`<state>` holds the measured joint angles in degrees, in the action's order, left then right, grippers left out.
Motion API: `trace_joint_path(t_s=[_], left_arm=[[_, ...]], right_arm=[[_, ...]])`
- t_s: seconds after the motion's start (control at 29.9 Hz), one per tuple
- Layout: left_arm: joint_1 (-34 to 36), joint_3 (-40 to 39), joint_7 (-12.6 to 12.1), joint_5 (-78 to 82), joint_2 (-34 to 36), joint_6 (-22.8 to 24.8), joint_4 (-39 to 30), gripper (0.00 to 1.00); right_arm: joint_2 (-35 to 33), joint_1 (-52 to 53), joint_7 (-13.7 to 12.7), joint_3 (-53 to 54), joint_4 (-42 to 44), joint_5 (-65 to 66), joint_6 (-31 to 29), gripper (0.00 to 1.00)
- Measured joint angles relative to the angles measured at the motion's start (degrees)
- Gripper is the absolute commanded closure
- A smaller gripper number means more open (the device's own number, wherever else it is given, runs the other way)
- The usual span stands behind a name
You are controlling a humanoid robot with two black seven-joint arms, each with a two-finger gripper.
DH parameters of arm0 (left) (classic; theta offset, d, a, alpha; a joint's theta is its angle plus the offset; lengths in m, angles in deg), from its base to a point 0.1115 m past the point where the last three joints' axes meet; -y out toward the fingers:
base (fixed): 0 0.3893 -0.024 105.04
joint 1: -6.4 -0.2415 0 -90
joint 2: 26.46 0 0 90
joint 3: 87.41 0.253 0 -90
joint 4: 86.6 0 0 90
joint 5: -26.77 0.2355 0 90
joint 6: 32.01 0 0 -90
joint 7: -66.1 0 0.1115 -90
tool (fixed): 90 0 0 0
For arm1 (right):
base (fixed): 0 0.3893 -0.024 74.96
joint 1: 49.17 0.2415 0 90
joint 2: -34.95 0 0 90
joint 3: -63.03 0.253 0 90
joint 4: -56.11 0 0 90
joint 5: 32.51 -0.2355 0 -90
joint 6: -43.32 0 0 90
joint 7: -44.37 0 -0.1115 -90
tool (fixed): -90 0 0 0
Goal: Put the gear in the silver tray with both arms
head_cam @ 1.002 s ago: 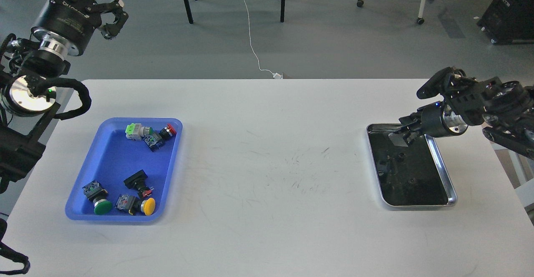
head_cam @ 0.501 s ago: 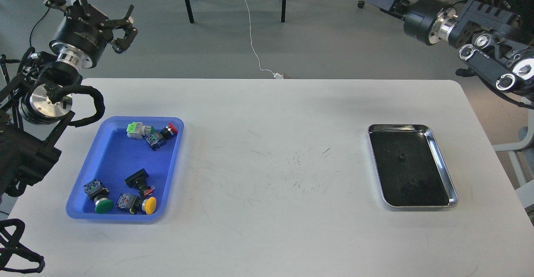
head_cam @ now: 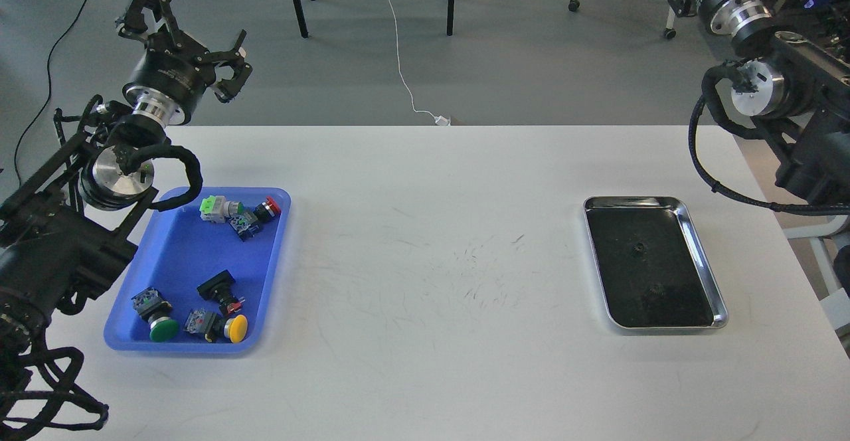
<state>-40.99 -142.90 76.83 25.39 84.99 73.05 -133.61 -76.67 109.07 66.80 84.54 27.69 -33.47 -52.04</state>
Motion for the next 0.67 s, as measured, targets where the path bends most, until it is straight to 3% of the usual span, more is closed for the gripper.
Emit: trace_joint_path(t_s=[0.37, 0.67], left_arm=[[2.7, -0.2, 0.1, -2.2, -3.2, 0.0, 4.4, 0.02], [2.9, 0.2, -0.2, -6.5, -3.1, 0.0, 3.8, 0.02]], right_arm=[[3.4, -8.4, -8.0, 24.7, 1.5, -11.1, -5.7, 0.01], [4.8, -12.0, -9.7, 28.5, 0.9, -11.1, -7.2, 0.01]])
